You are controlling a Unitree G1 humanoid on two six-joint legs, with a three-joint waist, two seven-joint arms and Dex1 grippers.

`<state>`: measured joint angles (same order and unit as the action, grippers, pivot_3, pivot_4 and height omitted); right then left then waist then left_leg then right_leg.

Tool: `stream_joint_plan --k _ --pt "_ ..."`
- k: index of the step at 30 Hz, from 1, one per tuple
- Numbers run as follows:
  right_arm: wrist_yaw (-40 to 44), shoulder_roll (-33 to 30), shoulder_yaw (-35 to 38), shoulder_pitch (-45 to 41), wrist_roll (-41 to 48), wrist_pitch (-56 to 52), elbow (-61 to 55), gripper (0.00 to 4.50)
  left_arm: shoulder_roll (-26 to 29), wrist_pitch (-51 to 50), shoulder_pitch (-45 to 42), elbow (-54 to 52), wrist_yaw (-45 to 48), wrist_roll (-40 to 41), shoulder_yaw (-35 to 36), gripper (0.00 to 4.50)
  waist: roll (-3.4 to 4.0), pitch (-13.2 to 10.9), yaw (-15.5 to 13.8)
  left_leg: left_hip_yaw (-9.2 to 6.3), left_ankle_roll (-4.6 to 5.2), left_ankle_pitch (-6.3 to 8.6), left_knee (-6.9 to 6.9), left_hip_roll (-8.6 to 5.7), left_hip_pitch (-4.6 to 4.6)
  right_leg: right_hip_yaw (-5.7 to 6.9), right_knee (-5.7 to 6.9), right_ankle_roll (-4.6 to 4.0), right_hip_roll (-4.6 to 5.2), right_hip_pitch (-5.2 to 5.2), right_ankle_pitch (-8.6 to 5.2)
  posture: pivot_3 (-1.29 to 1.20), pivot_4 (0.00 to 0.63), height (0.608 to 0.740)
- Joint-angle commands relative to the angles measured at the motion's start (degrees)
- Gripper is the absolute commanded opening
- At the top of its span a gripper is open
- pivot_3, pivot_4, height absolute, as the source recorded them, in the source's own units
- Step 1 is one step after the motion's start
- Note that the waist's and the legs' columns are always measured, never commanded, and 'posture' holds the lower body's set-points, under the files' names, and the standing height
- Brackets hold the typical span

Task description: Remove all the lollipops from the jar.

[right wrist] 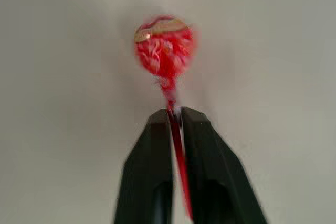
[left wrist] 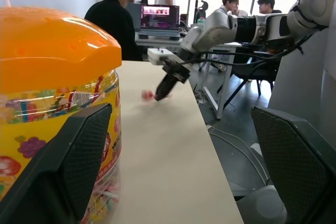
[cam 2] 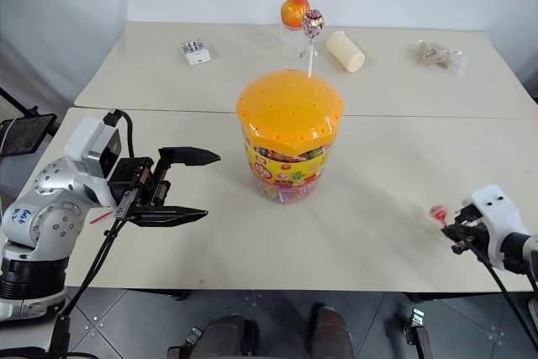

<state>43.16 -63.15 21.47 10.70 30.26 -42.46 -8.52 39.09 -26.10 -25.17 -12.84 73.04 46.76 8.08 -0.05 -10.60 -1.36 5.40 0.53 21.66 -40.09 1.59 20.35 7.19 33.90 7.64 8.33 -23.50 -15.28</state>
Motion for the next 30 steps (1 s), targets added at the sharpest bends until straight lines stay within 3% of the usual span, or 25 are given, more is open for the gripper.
stream_joint_plan --k 1,4,7,12,17,20,30 --pt "3.1 0.3 3.4 0.1 -0.9 2.5 0.7 1.70 -0.2 0.5 -0.9 -1.2 -1.2 0.5 1.2 4.50 0.00 0.0 0.0 0.00 0.00 0.00 -0.01 0.00 0.00 0.00 0.00 0.00 0.00 0.00 0.00 0.00 0.150 0.740" --pt "9.2 3.0 8.0 -1.3 1.6 10.8 0.4 2.73 -0.8 0.1 -0.7 -1.4 -3.5 1.3 2.5 4.50 0.00 0.0 -0.1 -0.01 0.00 0.00 -0.01 0.00 0.00 0.00 0.01 0.00 0.00 0.00 0.00 0.00 0.150 0.740" --pt "13.8 8.9 12.4 -9.4 11.2 15.6 -1.9 3.71 -3.0 -0.2 -0.7 -0.9 -8.5 3.2 5.3 4.50 -0.01 0.0 0.0 -0.02 0.00 0.00 0.00 0.00 -0.02 0.00 -0.01 0.01 -0.01 0.02 0.00 0.00 0.150 0.740" --pt "8.1 14.4 11.2 -23.6 18.9 12.7 -5.3 3.71 -6.8 -1.3 -1.3 0.5 -16.9 5.9 9.8 4.50 0.04 0.0 0.5 -0.05 0.00 0.00 -0.04 0.07 -0.13 -0.16 0.16 0.00 -0.04 0.01 0.01 0.00 0.150 0.740" --pt "-0.6 21.3 -0.7 -43.0 19.5 7.9 -4.2 3.71 -8.6 -3.4 -1.9 1.3 -21.9 9.0 12.0 4.50 0.03 0.0 0.4 -0.04 -0.06 0.03 -0.05 0.06 -0.09 -0.08 0.20 0.00 -0.04 -0.02 0.01 0.00 0.150 0.740" --pt "-5.9 25.7 -7.2 -53.5 15.2 5.1 1.8 3.71 -8.9 -3.5 -2.0 1.1 -21.8 8.3 11.1 4.50 0.03 0.0 0.6 -0.03 -0.06 0.03 -0.05 0.06 -0.07 -0.05 0.30 0.00 -0.04 -0.09 0.01 0.00 0.150 0.740" --pt "-3.8 30.9 -13.5 -61.4 13.4 2.8 4.9 3.71 -10.4 -3.3 -1.4 -0.9 -24.0 9.3 11.5 4.50 0.03 0.0 0.4 -0.19 -0.13 0.10 0.03 0.07 0.09 0.32 0.28 0.05 -0.04 -0.17 0.04 0.00 0.150 0.740"
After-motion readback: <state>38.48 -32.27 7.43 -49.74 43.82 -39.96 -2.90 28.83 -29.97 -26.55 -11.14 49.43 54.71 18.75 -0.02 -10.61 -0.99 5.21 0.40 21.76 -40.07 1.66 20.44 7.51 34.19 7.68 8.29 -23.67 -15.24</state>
